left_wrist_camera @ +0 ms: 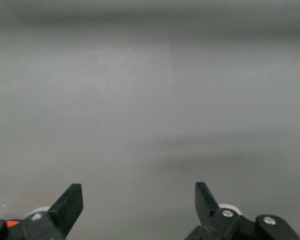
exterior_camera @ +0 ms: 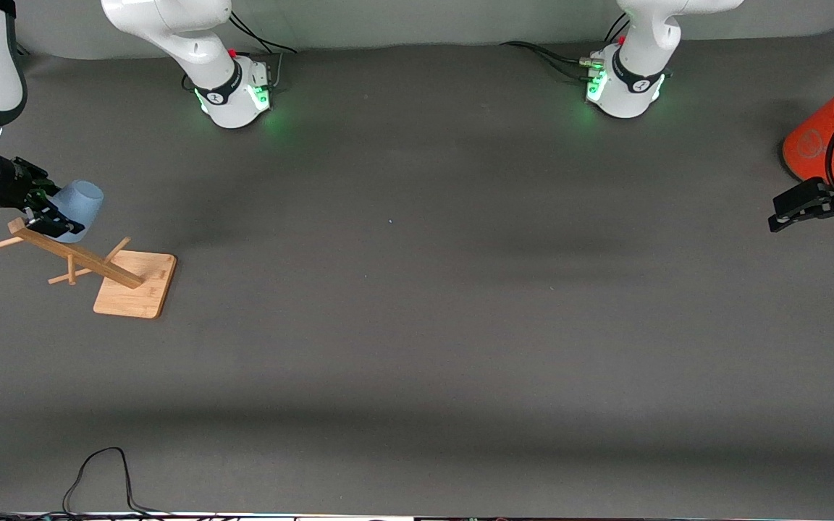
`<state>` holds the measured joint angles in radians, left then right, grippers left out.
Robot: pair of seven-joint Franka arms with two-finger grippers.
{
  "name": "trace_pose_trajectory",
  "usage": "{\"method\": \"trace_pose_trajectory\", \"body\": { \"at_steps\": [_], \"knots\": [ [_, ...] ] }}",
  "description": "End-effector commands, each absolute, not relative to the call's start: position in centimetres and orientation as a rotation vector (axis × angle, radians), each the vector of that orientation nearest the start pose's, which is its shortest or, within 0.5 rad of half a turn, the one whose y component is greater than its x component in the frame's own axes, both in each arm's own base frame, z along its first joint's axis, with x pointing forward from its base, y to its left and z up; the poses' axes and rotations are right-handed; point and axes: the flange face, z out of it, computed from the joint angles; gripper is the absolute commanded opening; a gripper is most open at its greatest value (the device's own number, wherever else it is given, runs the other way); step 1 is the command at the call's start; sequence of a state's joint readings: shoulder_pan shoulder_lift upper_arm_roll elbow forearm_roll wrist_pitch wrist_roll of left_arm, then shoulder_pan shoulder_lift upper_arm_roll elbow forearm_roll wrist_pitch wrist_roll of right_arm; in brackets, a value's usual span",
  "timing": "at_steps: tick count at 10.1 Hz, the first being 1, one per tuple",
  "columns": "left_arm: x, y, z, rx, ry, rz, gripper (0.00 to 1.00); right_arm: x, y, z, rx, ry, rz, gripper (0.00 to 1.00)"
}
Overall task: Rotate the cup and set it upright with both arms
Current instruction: 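Slide the blue cup off the peg with the right gripper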
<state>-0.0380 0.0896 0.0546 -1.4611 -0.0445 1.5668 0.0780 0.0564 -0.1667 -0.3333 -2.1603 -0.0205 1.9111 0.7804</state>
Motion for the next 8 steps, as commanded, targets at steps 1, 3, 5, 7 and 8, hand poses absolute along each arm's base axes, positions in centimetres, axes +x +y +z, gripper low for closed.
{"method": "trace_pose_trajectory", "body": {
  "at_steps": [1, 3, 5, 7, 8],
  "knots": [
    [58.1, 0.4, 62.6, -3.184, 0.079, -0.045, 1.0, 46.8, -13.3, 47.4, -2.716, 1.524, 0.114, 0.54],
    [58.1, 0.5, 62.6, -3.183, 0.076, -0.042, 1.0, 46.9, -11.0, 49.6, -2.727, 1.473, 0.101, 0.54],
    [58.1, 0.6, 62.5, -3.183, 0.074, -0.04, 1.0, 46.4, -9.1, 51.4, -2.739, 1.418, 0.101, 0.54],
    [58.1, 0.6, 62.5, -3.183, 0.074, -0.04, 1.0, 45.6, -6.3, 53.1, -2.733, 1.408, 0.103, 0.54],
    [58.1, 0.6, 62.5, -3.183, 0.074, -0.04, 1.0, 45.2, -4.1, 53.9, -2.713, 1.439, 0.108, 0.54]
  ]
}}
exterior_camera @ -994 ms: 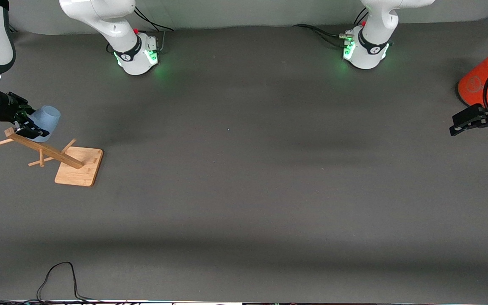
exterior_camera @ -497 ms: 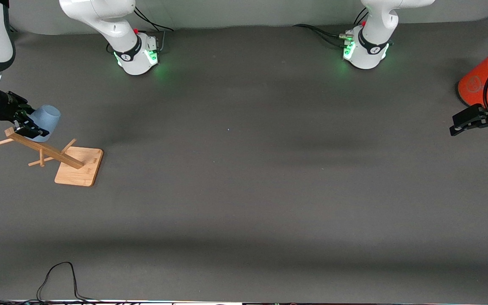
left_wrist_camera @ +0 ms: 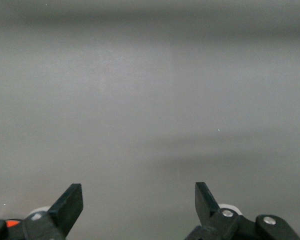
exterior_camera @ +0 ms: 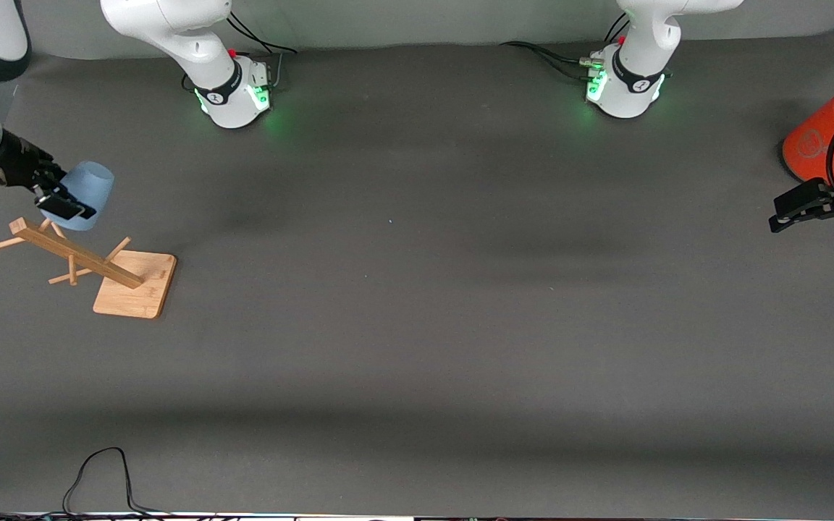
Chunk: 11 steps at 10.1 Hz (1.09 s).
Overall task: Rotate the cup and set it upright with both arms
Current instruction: 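Slide the blue cup off the peg with the right gripper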
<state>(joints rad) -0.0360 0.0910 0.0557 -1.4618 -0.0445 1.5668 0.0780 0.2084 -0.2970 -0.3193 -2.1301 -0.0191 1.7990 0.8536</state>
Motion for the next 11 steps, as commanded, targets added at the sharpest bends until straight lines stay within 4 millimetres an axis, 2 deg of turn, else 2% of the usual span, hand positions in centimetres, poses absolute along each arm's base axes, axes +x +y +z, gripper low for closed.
{"method": "trace_pose_trajectory", "body": {
  "at_steps": [1, 3, 6, 7, 9, 11],
  "knots": [
    [58.2, 0.6, 62.4, -3.183, 0.074, -0.04, 1.0, 44.9, -1.6, 54.6, -2.695, 1.467, 0.113, 0.54],
    [58.1, 0.6, 62.6, -3.184, 0.074, -0.047, 1.0, 44.3, 4.5, 55.2, -2.654, 1.548, 0.121, 0.54],
    [58.3, 0.7, 62.2, -3.187, 0.069, -0.038, 1.0, 42.5, 17.7, 54.4, -2.565, 1.727, 0.087, 0.49],
    [58.3, 1.0, 62.1, -3.186, 0.062, -0.031, 1.0, 42.0, 22.2, 53.5, -2.531, 1.784, 0.07, 0.47],
    [58.7, 1.9, 61.4, -3.189, 0.037, -0.014, 1.0, 42.0, 29.5, 50.6, -2.465, 1.922, 0.039, 0.43],
    [59.0, 3.9, 60.5, -3.192, -0.02, 0.008, 1.0, 41.9, 37.7, 47.5, -2.377, 2.054, -0.028, 0.42]
  ]
}}
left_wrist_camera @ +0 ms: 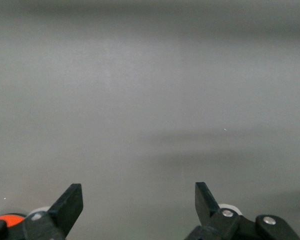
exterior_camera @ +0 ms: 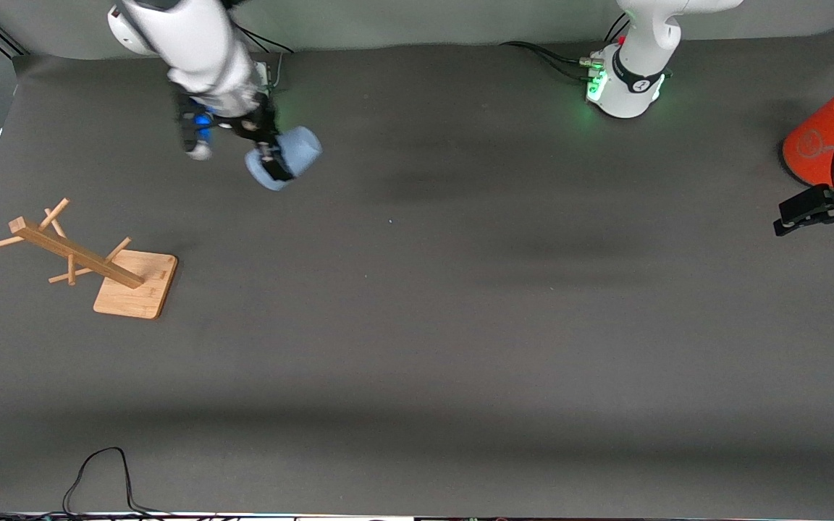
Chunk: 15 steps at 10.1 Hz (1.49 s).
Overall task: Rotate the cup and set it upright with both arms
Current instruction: 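Carry the cup to mid-table and lower it onto the table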
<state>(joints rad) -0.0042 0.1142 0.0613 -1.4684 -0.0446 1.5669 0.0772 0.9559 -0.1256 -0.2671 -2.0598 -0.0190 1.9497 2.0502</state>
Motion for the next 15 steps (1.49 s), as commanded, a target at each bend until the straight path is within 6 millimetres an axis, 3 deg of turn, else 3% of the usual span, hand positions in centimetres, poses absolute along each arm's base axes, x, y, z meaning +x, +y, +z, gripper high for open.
{"method": "trace_pose_trajectory", "body": {
  "at_steps": [1, 2, 4, 7, 10, 12, 15],
  "knots": [
    [59.0, 3.8, 60.5, -3.191, -0.02, 0.009, 1.0, 42.3, 41.2, 45.7, -2.288, 2.139, -0.056, 0.39],
    [59.0, 3.8, 60.5, -3.191, -0.02, 0.009, 1.0, 42.3, 44.6, 44.0, -2.252, 2.188, -0.094, 0.39],
    [58.9, 3.8, 60.4, -3.191, -0.027, 0.021, 1.0, 41.7, 49.5, 40.3, -2.218, 2.252, -0.154, 0.39],
    [58.9, 4.0, 59.9, -3.173, -0.15, 0.054, 1.0, 41.0, 54.5, 35.3, -2.17, 2.323, -0.193, 0.36],
    [59.3, 4.3, 57.9, -3.184, -0.181, 0.154, 1.0, 41.7, 58.0, 30.3, -2.072, 2.424, -0.217, 0.36],
    [60.1, 4.5, 56.4, -3.184, -0.18, 0.175, 1.0, 41.1, 58.9, 26.0, -2.061, 2.479, -0.26, 0.36],
    [60.8, 4.3, 54.4, -3.239, -0.206, 0.232, 1.0, 41.2, 59.9, 21.4, -1.996, 2.512, -0.285, 0.37]
  ]
}}
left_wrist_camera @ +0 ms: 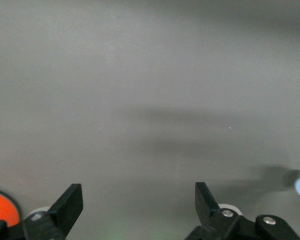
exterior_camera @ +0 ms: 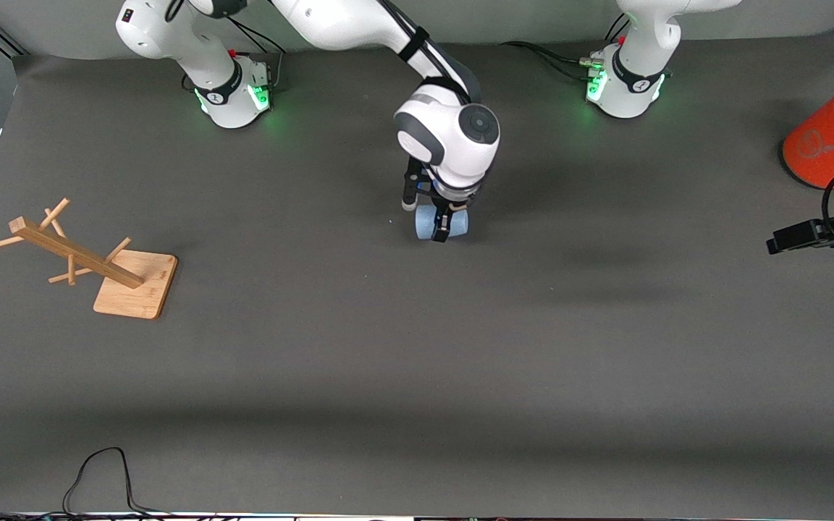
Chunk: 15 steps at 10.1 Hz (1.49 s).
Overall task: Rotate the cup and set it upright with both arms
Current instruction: 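Carry the cup to mid-table and lower it onto the table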
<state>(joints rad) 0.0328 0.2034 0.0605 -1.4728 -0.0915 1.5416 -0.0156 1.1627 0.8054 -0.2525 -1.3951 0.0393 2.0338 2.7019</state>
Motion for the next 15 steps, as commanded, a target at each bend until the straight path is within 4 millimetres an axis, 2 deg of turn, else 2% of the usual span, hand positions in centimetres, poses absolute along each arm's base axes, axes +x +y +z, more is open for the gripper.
{"method": "trace_pose_trajectory", "body": {
  "at_steps": [1, 2, 3, 4, 6, 9, 11, 12, 13, 15],
  "knots": [
    [60.7, 4.3, 54.1, -3.233, -0.22, 0.255, 1.0, 41.1, 60.0, 21.0, -1.993, 2.513, -0.287, 0.37],
    [60.7, 4.3, 54.1, -3.231, -0.225, 0.266, 1.0, 41.1, 60.0, 20.5, -1.994, 2.516, -0.292, 0.41],
    [60.8, 4.2, 54.1, -3.235, -0.228, 0.254, 1.0, 41.1, 60.0, 19.5, -1.994, 2.525, -0.303, 0.52],
    [60.9, 4.2, 53.9, -3.237, -0.229, 0.256, 1.0, 41.1, 60.2, 19.1, -1.98, 2.535, -0.308, 0.79],
    [60.9, 4.2, 53.9, -3.236, -0.237, 0.252, 1.0, 41.1, 60.2, 19.0, -1.993, 2.526, -0.308, 1.0],
    [61.0, 4.1, 53.5, -3.232, -0.257, 0.27, 1.0, 41.6, 60.0, 20.0, -1.991, 2.524, -0.297, 1.0],
    [61.0, 4.2, 53.4, -3.229, -0.272, 0.273, 1.0, 41.6, 60.1, 22.5, -2.006, 2.526, -0.271, 1.0],
    [61.0, 4.1, 53.4, -3.226, -0.296, 0.275, 1.0, 41.6, 59.8, 24.9, -2.036, 2.52, -0.258, 1.0],
    [61.1, 3.7, 53.4, -3.224, -0.301, 0.279, 1.0, 41.6, 59.3, 28.3, -2.063, 2.52, -0.223, 1.0],
    [61.1, 2.4, 53.4, -3.217, -0.328, 0.284, 1.0, 41.8, 56.9, 36.2, -2.158, 2.486, -0.111, 1.0]
  ]
}}
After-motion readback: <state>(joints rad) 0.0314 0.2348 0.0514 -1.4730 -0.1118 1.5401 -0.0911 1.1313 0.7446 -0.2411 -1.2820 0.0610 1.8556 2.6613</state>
